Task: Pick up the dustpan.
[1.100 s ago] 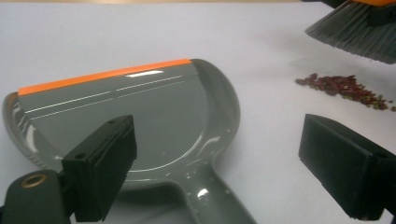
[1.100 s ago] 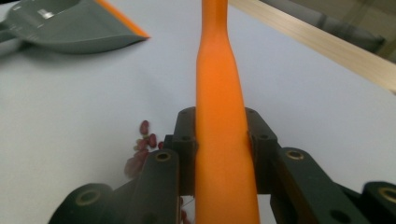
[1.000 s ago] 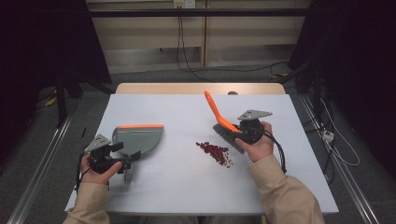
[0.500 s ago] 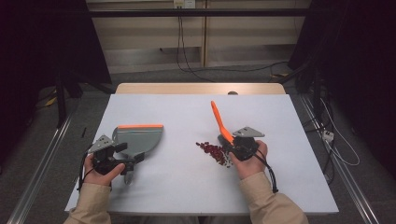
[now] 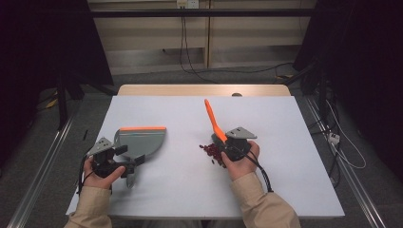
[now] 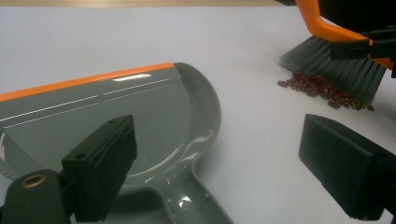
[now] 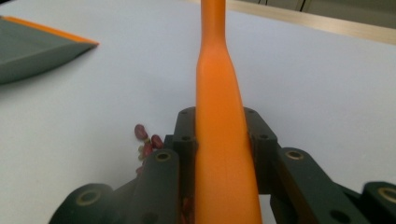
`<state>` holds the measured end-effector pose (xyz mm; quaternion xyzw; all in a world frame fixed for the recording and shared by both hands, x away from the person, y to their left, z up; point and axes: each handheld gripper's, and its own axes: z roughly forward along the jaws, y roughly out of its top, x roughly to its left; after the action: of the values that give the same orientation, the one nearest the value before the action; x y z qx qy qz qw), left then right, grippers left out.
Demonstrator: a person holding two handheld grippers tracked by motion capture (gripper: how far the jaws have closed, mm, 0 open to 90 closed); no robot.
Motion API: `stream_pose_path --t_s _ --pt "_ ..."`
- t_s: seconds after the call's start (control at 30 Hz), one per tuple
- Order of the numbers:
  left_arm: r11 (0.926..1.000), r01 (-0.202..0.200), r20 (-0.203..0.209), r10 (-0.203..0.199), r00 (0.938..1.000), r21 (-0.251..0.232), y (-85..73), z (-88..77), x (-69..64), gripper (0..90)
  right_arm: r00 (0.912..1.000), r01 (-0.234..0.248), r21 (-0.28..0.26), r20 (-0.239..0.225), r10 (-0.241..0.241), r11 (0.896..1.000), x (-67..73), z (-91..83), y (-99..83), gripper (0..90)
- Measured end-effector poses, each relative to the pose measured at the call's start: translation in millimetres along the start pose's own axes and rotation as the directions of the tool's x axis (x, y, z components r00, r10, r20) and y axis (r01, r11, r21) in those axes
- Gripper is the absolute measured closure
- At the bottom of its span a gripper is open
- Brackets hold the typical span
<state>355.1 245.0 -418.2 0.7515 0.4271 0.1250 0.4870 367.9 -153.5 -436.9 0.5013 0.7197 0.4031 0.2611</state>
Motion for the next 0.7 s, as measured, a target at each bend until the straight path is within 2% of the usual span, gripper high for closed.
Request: stream_pose_path --t_s 0.13,0.23,0.3,0.37,0.4,0.47,0.53,0.57,0.6,0.67,0.7 --pt "1.0 -0.005 0.008 0.005 1.0 0.0 0.1 0.3 -1.4 11.4 0.9996 -0.015 -0.016 -0.022 0.014 1.0 -9.5 -7.4 4.1 71.1" --pt "1.0 -0.007 0.016 0.007 0.9999 -0.006 -0.7 -0.6 -1.6 11.4 0.9983 0.017 -0.023 -0.056 -0.018 1.0 -18.4 -12.1 5.9 71.1" --pt "1.0 -0.004 0.016 0.004 0.9999 -0.008 -1.1 -1.5 -1.0 11.4 0.9914 0.054 -0.032 -0.117 -0.058 0.998 -24.7 -12.9 8.2 71.1" --pt "0.9999 -0.011 0.016 0.011 0.9998 -0.006 -1.3 -2.6 -0.8 11.4 0.9851 0.09 -0.038 -0.143 -0.095 0.995 -30.3 -12.2 11.0 71.1" --pt "0.9999 -0.01 0.016 0.011 0.9998 -0.008 -1.4 -3.0 -1.3 11.4 0.9791 0.112 -0.034 -0.167 -0.116 0.993 -33.1 -10.7 13.4 71.1" --pt "0.9998 -0.018 0.013 0.018 0.9998 -0.007 -1.3 -4.3 -1.7 11.4 0.9527 0.191 -0.057 -0.23 -0.199 0.98 -39.9 -4.0 19.0 71.1" --pt "0.9998 -0.018 0.015 0.018 0.9997 -0.007 -1.3 -5.0 -2.1 11.4 0.9219 0.263 -0.066 -0.277 -0.271 0.963 -45.3 5.0 24.8 71.1" --pt "0.9998 -0.015 0.013 0.015 0.9998 -0.011 -1.5 -5.3 -2.4 11.4 0.9078 0.275 -0.073 -0.308 -0.284 0.959 -48.1 10.2 27.7 71.1" --pt "0.9998 -0.014 0.011 0.015 0.9998 -0.01 -1.7 -5.7 -2.3 11.4 0.8889 0.294 -0.095 -0.338 -0.309 0.951 -50.6 15.7 30.4 71.1" --pt "0.9999 -0.01 0.008 0.01 0.9999 -0.013 -2.0 -6.3 -2.0 11.4 0.8676 0.297 -0.106 -0.385 -0.315 0.949 -54.6 27.8 35.2 71.1" --pt "0.9999 -0.011 0.002 0.011 0.9999 -0.011 -1.9 -6.6 -1.8 11.4 0.8462 0.315 -0.118 -0.415 -0.335 0.942 -56.2 34.2 37.1 71.1"
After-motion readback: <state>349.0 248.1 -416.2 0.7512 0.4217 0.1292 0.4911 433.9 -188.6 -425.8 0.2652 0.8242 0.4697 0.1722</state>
